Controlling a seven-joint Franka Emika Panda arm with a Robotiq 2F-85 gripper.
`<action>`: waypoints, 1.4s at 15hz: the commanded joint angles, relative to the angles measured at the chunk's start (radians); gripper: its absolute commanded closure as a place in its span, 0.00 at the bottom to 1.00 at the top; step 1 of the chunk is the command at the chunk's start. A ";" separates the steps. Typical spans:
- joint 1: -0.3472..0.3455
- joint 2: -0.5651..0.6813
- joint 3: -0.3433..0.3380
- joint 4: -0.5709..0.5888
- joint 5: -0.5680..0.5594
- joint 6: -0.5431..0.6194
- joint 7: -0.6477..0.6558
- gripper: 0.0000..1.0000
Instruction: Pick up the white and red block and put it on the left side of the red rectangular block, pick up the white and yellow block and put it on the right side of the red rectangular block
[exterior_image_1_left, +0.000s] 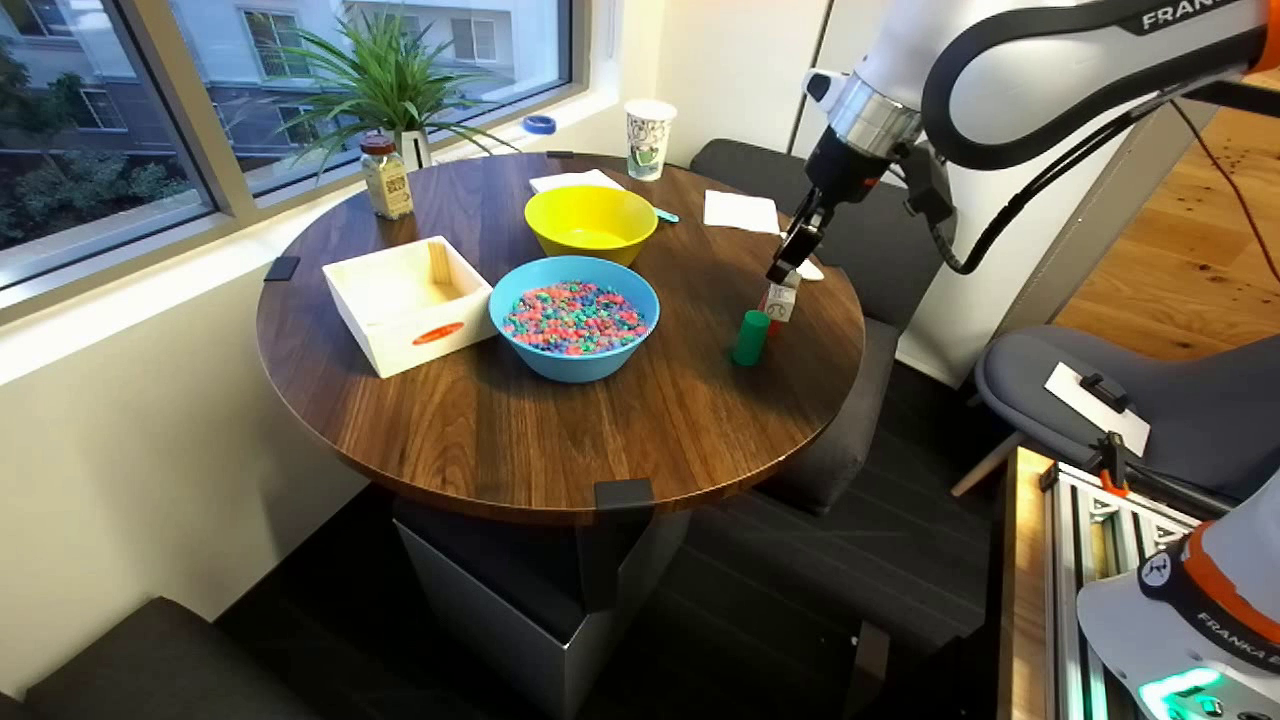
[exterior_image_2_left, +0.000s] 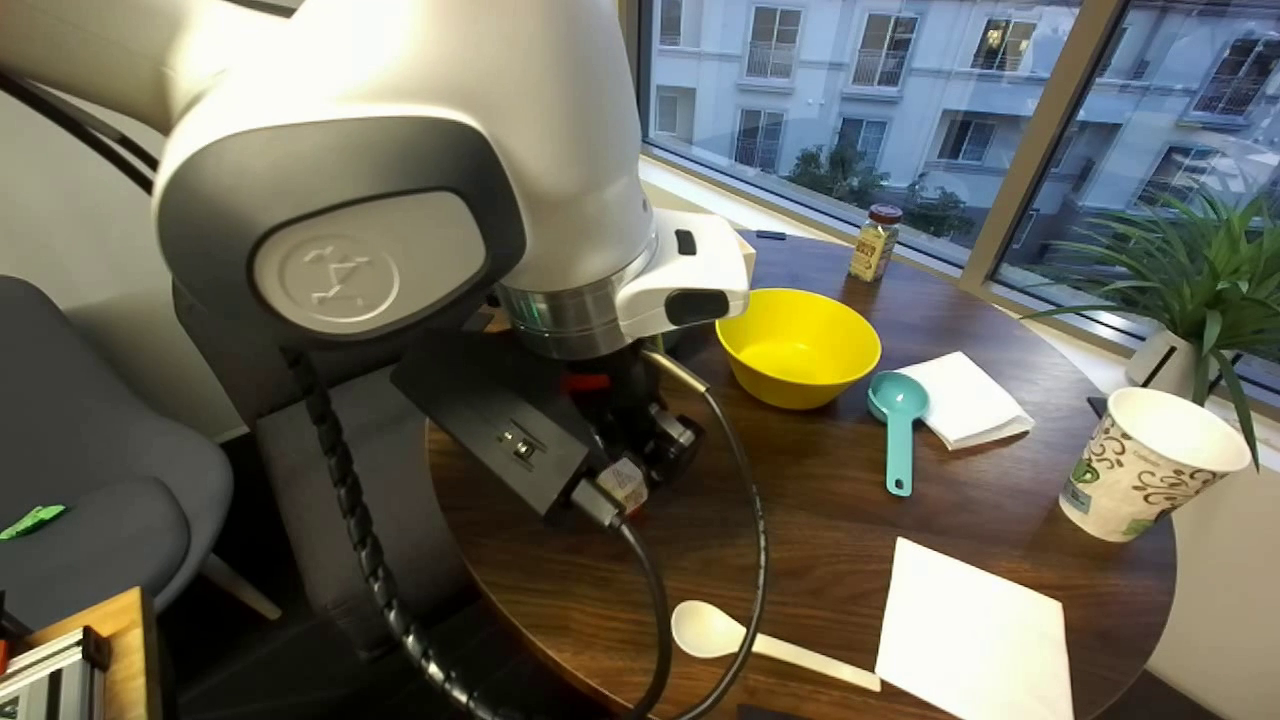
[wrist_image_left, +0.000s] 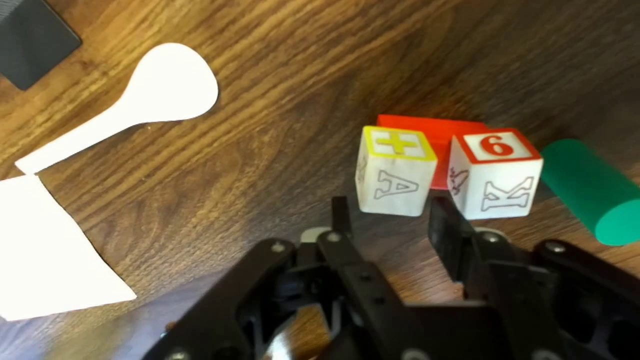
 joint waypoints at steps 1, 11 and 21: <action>0.006 -0.048 -0.003 -0.030 -0.039 -0.004 0.026 0.49; 0.044 -0.207 0.024 -0.042 -0.038 -0.045 0.096 0.00; 0.058 -0.230 0.032 -0.018 -0.035 -0.072 0.144 0.00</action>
